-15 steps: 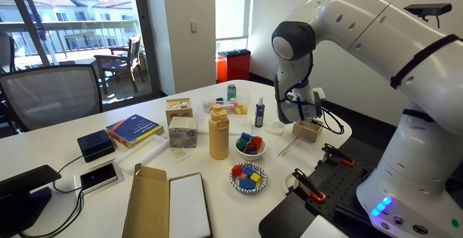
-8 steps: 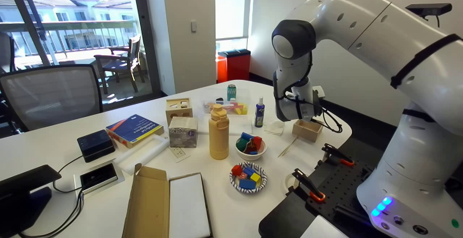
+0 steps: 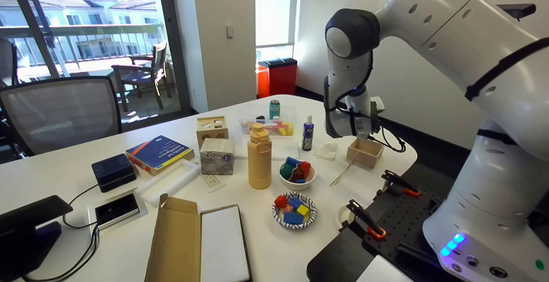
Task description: Use the chopsticks to stir the contents of the plate with blue markings
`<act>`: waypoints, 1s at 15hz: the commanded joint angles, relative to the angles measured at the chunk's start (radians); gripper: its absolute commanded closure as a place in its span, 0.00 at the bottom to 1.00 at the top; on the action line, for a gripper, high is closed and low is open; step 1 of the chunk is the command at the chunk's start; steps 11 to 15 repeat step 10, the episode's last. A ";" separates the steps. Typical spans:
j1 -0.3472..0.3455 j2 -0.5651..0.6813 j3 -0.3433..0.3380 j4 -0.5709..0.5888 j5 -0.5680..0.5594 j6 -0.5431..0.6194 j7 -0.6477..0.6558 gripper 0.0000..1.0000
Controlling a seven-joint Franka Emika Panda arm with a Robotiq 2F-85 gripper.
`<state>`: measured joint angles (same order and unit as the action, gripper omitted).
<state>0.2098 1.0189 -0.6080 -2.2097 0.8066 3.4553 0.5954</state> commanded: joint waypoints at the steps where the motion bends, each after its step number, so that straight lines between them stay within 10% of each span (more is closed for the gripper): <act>1: 0.012 -0.082 -0.003 -0.066 -0.029 0.000 -0.022 0.00; 15: 0.064 -0.097 -0.017 -0.108 -0.034 0.000 -0.011 0.00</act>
